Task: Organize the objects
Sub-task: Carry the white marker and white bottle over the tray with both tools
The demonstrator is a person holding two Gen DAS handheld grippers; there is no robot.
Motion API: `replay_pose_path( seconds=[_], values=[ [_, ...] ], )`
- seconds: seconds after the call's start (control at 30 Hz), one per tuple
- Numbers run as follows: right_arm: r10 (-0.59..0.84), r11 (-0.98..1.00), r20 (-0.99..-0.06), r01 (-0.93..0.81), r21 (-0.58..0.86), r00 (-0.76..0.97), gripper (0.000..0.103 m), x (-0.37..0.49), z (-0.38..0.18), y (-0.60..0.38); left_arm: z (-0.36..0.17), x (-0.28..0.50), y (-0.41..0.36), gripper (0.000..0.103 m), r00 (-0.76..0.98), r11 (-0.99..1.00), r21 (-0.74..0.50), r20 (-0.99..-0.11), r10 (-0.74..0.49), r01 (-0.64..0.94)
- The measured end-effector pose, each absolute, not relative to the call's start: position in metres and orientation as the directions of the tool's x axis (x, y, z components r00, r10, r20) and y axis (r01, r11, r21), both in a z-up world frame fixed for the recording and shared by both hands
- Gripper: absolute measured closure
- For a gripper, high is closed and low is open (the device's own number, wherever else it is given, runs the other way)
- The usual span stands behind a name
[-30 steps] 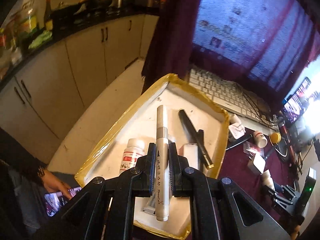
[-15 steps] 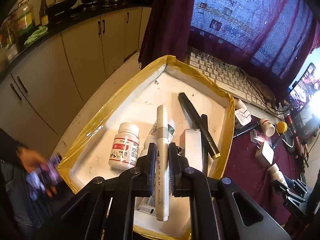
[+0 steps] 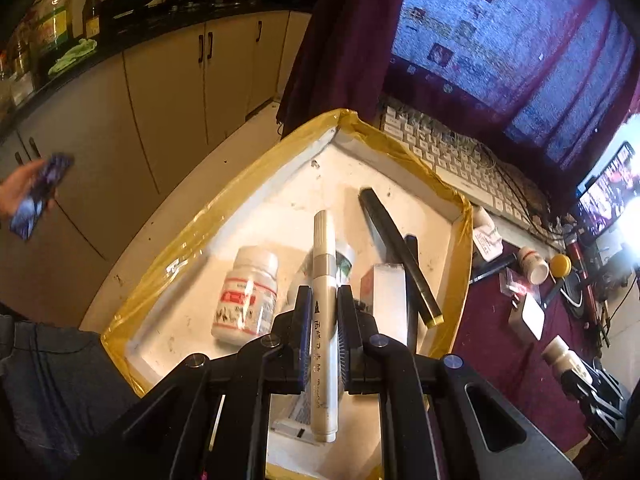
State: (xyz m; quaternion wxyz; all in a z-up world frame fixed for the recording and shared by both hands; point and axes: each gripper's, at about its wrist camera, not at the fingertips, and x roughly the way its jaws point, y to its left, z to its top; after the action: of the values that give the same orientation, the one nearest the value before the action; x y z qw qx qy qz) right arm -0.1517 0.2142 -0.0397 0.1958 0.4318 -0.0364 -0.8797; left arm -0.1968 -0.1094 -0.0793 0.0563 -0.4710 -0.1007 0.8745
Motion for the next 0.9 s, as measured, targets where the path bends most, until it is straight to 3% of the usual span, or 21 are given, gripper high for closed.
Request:
replay_pose_path(
  seconds=[0.37, 0.9],
  values=[
    [-0.47, -0.855, -0.725, 0.463, 0.232, -0.504, 0.071, -0.19, -0.029, 0.114, -0.078, -0.243, -0.119, 0.093, -0.551, -0.982, -0.188, -0.822, 0.148, 0.017],
    [-0.391, -0.9, -0.784, 0.379, 0.215, -0.483, 0.071, -0.274, -0.058, 0.076, -0.104, -0.296, -0.117, 0.093, -0.49, -0.978, -0.208, -0.854, 0.174, 0.016]
  ],
)
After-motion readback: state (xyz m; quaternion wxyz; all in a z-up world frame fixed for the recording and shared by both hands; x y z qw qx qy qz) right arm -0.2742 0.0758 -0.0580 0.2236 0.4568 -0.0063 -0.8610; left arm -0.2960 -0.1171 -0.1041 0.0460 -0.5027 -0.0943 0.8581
